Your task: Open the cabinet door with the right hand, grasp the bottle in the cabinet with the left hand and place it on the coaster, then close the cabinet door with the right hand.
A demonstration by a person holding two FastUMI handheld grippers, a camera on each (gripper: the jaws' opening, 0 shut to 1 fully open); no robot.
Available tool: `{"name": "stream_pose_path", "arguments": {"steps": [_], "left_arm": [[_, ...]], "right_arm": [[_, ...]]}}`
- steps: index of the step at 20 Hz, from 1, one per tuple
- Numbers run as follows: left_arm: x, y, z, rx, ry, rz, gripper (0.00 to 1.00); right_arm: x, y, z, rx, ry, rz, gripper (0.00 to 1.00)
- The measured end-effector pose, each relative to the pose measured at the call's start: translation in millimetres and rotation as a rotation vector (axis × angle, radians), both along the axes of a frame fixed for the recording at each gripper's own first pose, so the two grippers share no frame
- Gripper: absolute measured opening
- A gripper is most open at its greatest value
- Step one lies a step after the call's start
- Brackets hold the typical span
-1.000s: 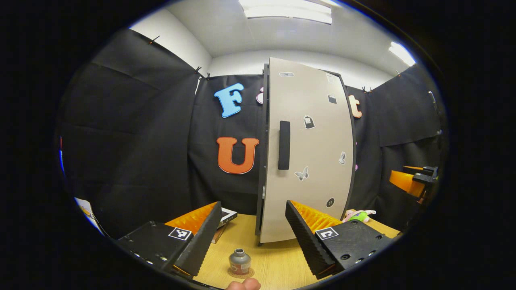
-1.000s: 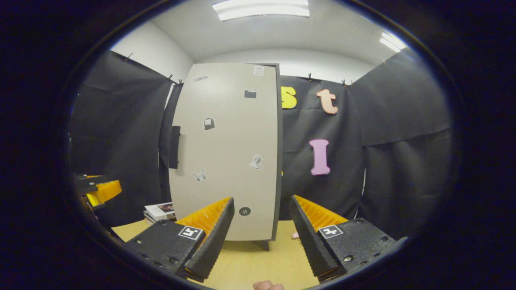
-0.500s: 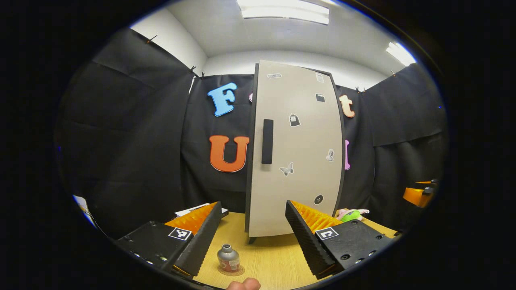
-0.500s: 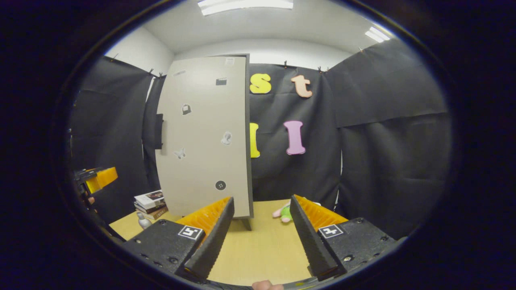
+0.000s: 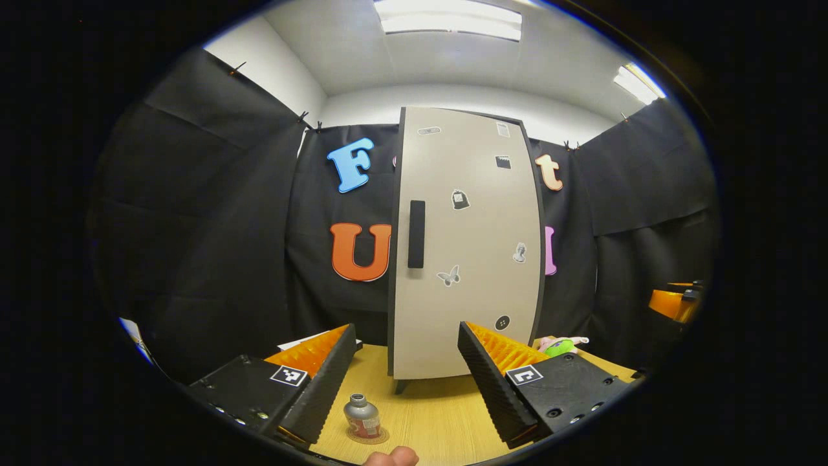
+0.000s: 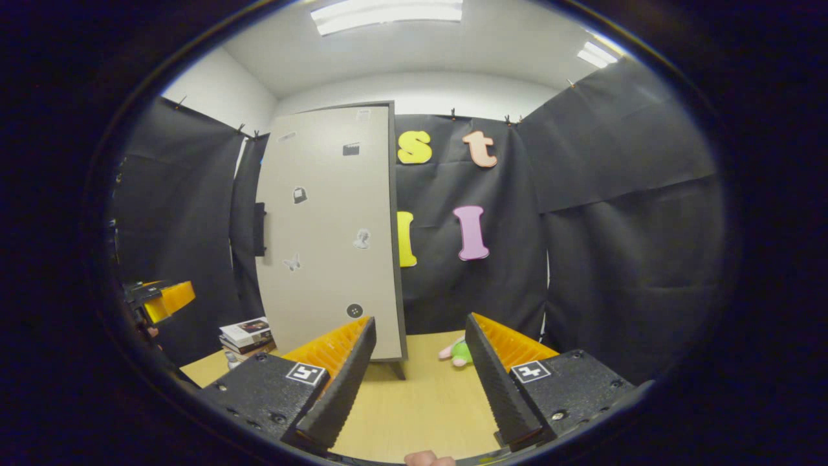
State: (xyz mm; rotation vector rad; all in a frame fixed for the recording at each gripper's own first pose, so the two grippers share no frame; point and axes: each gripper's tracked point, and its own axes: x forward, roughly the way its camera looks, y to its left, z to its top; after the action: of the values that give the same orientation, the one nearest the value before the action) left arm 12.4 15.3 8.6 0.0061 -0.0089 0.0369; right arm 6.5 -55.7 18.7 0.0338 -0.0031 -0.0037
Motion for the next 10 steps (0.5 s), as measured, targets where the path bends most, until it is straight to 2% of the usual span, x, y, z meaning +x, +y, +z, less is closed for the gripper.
{"name": "stream_pose_path", "arguments": {"steps": [10], "left_arm": [[-8, 8, 3, 0.012, -0.006, 0.022, 0.95]], "right_arm": [[-1, 11, 6, 0.005, -0.025, 0.031, 0.90]]}}
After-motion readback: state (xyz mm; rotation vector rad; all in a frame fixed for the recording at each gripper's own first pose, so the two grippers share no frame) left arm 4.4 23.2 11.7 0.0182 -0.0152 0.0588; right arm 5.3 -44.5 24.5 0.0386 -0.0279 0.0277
